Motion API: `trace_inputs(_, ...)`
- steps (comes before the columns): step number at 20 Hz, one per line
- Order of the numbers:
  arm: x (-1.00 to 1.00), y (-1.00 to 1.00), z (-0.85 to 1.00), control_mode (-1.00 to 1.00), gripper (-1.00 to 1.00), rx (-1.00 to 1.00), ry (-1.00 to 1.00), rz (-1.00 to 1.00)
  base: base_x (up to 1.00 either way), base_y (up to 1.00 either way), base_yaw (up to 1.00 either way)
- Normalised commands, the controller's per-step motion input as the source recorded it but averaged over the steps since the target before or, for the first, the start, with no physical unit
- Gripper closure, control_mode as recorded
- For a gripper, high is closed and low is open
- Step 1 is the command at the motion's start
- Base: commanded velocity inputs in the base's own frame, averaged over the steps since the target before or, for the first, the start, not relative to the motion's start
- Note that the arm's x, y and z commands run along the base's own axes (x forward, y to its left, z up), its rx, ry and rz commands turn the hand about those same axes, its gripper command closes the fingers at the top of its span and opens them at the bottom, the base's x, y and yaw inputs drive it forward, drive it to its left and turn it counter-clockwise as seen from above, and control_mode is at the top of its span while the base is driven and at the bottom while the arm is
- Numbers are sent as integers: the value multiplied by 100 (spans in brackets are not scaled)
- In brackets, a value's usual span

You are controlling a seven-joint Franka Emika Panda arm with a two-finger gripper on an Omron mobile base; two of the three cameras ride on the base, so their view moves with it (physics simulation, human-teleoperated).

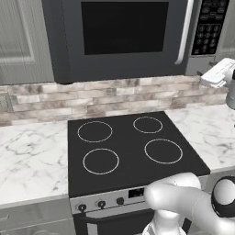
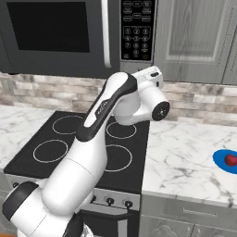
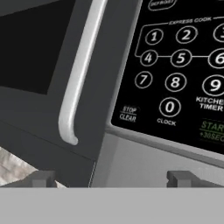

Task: Remove the apple from the bowl and place it on the small plate. Then place the bowl with only the fish in the microwave, close the door, and press the start button to microwave the fish.

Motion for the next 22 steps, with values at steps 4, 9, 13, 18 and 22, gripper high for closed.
trace_inputs(4,5,-46,35,-100,-100,0,-9,0,0,0,0)
trace_inputs(9,0,-3,46,-100,-100,0,-10,0,0,0,0)
trace_inputs(13,4,-3,12,-100,-100,0,-1,0,0,0,0)
trace_inputs(18,1,-6,-5,-100,-100,0,-1,0,0,0,0)
trace_inputs(22,15,0,-4,-100,-100,0,0,0,0,0,0)
